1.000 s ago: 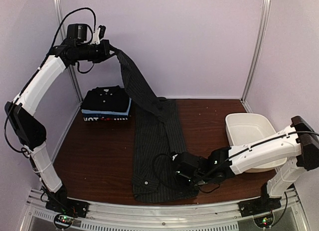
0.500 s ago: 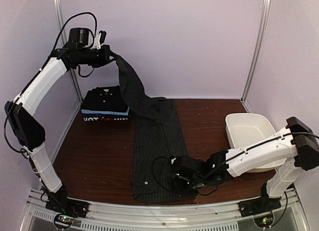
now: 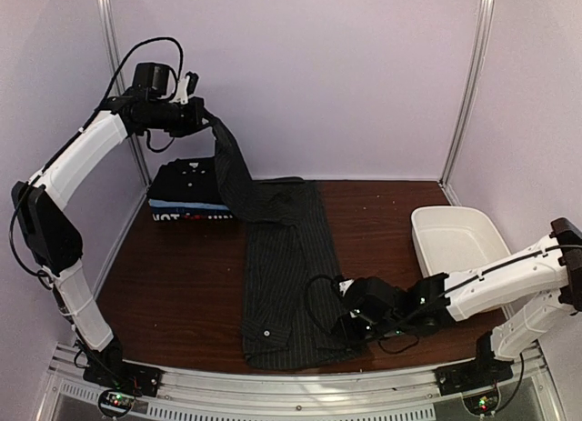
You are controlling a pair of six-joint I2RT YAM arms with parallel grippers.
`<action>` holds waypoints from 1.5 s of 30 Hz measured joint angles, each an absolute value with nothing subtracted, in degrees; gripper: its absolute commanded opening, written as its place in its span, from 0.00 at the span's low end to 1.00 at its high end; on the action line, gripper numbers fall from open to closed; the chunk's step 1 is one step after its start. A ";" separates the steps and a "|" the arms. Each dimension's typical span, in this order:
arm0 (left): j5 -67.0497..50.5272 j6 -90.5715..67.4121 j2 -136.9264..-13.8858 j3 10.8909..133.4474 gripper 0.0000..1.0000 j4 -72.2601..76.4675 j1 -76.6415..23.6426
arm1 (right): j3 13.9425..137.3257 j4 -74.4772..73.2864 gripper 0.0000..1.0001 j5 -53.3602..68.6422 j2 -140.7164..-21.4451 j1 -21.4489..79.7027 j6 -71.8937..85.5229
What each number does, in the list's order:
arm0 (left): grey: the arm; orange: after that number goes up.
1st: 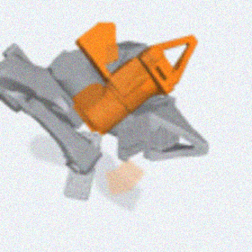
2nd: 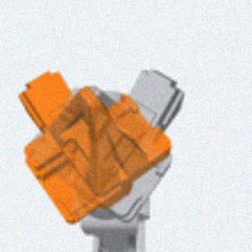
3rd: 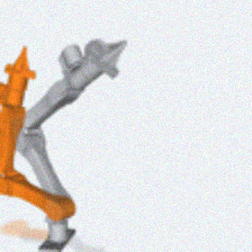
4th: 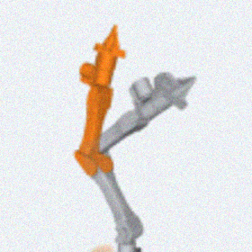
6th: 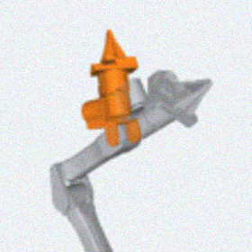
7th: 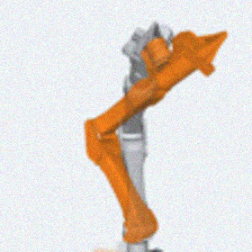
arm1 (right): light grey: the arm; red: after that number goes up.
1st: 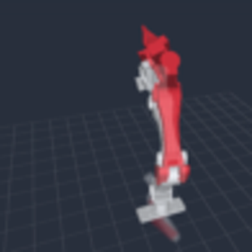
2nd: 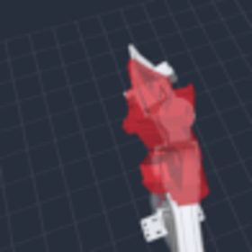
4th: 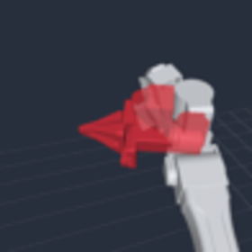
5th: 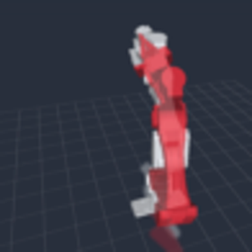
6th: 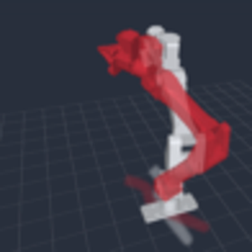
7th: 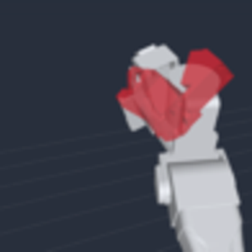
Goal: Fold and stack the long sleeve shirts
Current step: Fold the 1/3-folded shirt at the center of the board.
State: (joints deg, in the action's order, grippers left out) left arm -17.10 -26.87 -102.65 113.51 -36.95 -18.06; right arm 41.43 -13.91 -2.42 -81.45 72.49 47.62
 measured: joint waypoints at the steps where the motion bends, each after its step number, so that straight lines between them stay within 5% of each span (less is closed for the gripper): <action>1: -17.47 -26.85 -102.65 113.51 0.00 -36.93 -18.06 | 40.01 -13.10 0.12 -2.04 -81.69 72.49 48.16; 11: -22.65 -25.39 -102.65 112.75 0.00 -36.29 -19.14 | 31.83 -6.44 0.13 1.39 -81.67 72.49 52.27; 21: -27.18 -21.67 -99.77 100.22 0.00 -34.48 -30.72 | 37.36 -10.68 0.30 -4.71 -71.59 70.91 52.07; 34: -30.83 -21.21 -101.89 85.54 0.00 -29.21 -48.84 | 37.74 -4.73 0.34 -6.46 -67.55 49.95 46.54; 45: -31.18 -22.94 -107.74 85.21 0.00 -26.52 -54.39 | 37.89 -1.65 0.34 -2.31 -72.05 45.17 43.20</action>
